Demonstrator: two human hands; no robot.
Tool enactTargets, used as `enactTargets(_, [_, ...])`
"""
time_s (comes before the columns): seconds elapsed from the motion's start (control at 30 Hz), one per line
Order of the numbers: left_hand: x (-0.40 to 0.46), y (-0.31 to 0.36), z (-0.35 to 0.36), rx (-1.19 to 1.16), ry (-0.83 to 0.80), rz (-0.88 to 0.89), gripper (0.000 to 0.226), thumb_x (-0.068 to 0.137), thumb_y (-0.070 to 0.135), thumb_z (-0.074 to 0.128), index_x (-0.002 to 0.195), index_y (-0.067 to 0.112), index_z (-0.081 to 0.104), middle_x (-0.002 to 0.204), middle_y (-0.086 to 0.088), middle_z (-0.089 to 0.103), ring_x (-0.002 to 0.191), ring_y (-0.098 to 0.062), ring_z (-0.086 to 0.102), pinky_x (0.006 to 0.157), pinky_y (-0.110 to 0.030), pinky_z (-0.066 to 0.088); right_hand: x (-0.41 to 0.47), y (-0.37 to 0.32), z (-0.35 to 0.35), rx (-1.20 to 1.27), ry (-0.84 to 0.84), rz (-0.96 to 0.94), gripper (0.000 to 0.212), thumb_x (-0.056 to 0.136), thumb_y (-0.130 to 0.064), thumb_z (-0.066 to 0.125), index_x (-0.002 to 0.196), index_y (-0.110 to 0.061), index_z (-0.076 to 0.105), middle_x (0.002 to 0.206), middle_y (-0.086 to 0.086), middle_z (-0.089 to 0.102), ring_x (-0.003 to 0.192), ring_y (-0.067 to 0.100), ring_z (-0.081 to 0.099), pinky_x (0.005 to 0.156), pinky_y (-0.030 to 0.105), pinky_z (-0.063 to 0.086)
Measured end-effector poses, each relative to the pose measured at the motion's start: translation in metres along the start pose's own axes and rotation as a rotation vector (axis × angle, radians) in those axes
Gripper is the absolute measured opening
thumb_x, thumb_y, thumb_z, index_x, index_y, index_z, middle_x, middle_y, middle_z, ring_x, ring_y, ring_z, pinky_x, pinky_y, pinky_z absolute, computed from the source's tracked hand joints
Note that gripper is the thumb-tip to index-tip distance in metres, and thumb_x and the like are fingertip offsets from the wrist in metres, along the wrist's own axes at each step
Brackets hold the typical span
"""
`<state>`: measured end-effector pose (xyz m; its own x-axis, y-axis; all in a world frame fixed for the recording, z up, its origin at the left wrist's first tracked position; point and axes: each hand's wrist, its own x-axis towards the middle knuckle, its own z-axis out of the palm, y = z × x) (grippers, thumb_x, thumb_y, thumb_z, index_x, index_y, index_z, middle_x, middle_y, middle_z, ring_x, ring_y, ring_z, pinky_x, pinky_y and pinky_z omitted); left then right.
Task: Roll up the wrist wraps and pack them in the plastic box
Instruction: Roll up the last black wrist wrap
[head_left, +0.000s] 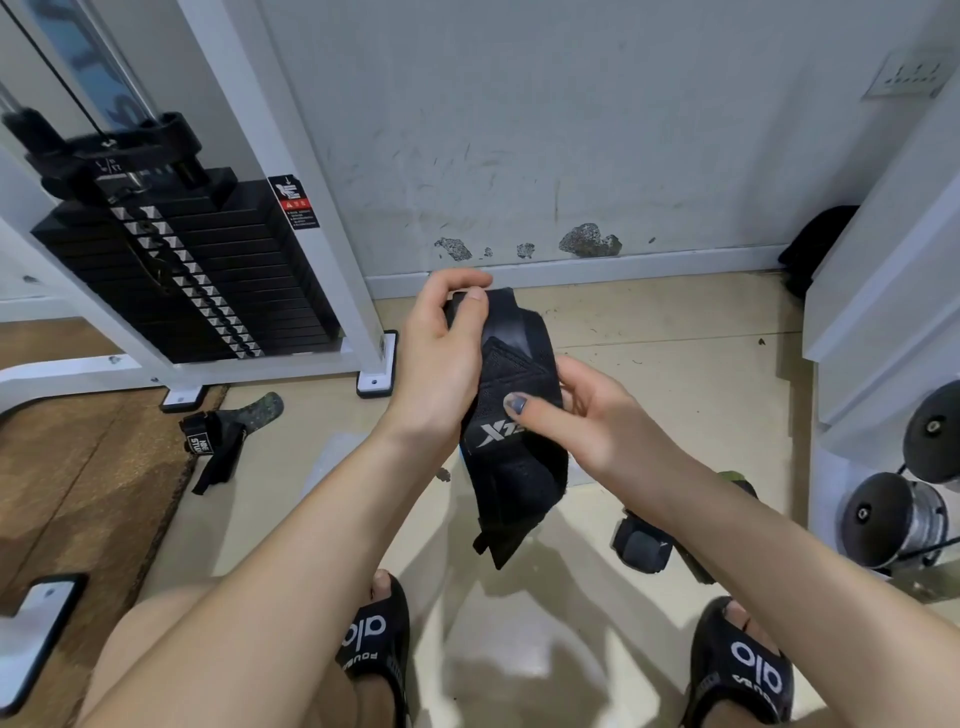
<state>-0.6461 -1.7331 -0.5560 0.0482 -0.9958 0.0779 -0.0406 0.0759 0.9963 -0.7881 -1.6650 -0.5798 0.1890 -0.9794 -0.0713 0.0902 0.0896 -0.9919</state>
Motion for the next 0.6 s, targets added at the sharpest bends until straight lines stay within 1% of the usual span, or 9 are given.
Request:
enactTargets(0.03, [0.001,0.004,-0.002,-0.02,0.017,-0.019,0.017,0.096,0.032,0.055,0.104,0.031,0.071,0.107,-0.009,0.069,0.093,-0.034,0.064,0.095,-0.06,0.051,0.0,0.002,-0.001,-0.055,-0.027,0.01,0.015,0.101,-0.009,0.063,0.115,-0.009,0.068,0.106,0.012,0.076,0.099,0.018,0.073,0.089,0.033,0.059])
enactTargets(0.1, [0.005,0.006,-0.006,-0.031,0.028,-0.08,0.021,0.102,0.035,0.052,0.111,0.027,0.069,0.113,-0.008,0.07,0.104,-0.027,0.067,0.103,-0.057,0.051,0.0,0.004,0.0,-0.121,-0.034,0.024,0.007,0.1,-0.012,0.064,0.099,-0.013,0.072,0.092,0.0,0.077,0.088,0.012,0.072,0.077,0.024,0.055])
enactTargets(0.17, [0.004,0.006,-0.007,-0.017,-0.014,-0.128,0.023,0.107,0.032,0.051,0.118,0.02,0.066,0.111,-0.003,0.069,0.107,-0.021,0.067,0.106,-0.048,0.052,0.0,0.004,0.0,-0.086,-0.003,0.025,0.009,0.1,-0.012,0.065,0.094,-0.013,0.072,0.085,-0.004,0.076,0.08,0.008,0.071,0.07,0.02,0.052])
enactTargets(0.27, [0.002,0.002,-0.008,0.0,-0.042,-0.092,0.022,0.106,0.019,0.052,0.125,0.023,0.062,0.103,-0.005,0.069,0.096,-0.019,0.07,0.093,-0.044,0.057,0.0,-0.002,-0.002,-0.006,-0.065,0.054,0.01,0.1,-0.011,0.064,0.104,-0.008,0.073,0.095,0.002,0.078,0.088,0.013,0.074,0.074,0.021,0.055])
enactTargets(0.33, [0.003,0.0,-0.011,0.007,-0.023,-0.096,0.028,0.108,0.018,0.048,0.132,0.025,0.06,0.096,0.0,0.072,0.084,-0.01,0.072,0.08,-0.033,0.06,0.0,-0.003,-0.003,-0.01,-0.116,0.074,0.014,0.1,-0.01,0.063,0.109,-0.006,0.072,0.103,0.006,0.078,0.095,0.016,0.074,0.079,0.024,0.055])
enactTargets(0.4, [0.005,0.0,-0.014,-0.03,0.001,-0.147,0.03,0.109,0.018,0.044,0.133,0.022,0.061,0.087,0.005,0.072,0.071,-0.002,0.068,0.069,-0.024,0.057,0.001,-0.001,-0.002,-0.024,-0.13,0.072,0.012,0.101,-0.011,0.063,0.107,-0.006,0.072,0.102,0.006,0.077,0.095,0.017,0.073,0.081,0.026,0.055])
enactTargets(0.47, [0.006,0.002,-0.016,-0.089,0.019,-0.206,0.028,0.108,0.016,0.045,0.128,0.018,0.065,0.072,0.009,0.071,0.061,-0.002,0.065,0.059,-0.02,0.054,0.0,0.002,-0.001,-0.052,-0.147,0.056,0.007,0.1,-0.01,0.064,0.102,-0.008,0.071,0.096,0.002,0.075,0.091,0.015,0.071,0.08,0.025,0.054])
enactTargets(0.5, [0.006,0.004,-0.016,-0.118,0.024,-0.241,0.025,0.107,0.015,0.049,0.125,0.016,0.067,0.069,0.009,0.07,0.06,-0.003,0.065,0.056,-0.02,0.054,0.0,0.003,-0.001,-0.068,-0.159,0.05,0.005,0.1,-0.009,0.065,0.099,-0.009,0.07,0.092,-0.001,0.074,0.088,0.013,0.07,0.078,0.024,0.053])
enactTargets(0.6, [0.006,0.008,-0.017,-0.207,-0.001,-0.346,0.021,0.099,0.022,0.067,0.118,0.013,0.07,0.083,0.001,0.071,0.069,-0.01,0.068,0.064,-0.025,0.058,-0.002,0.004,-0.003,-0.13,-0.211,0.042,0.011,0.1,-0.008,0.064,0.093,-0.015,0.069,0.087,-0.007,0.071,0.085,0.01,0.067,0.078,0.024,0.051])
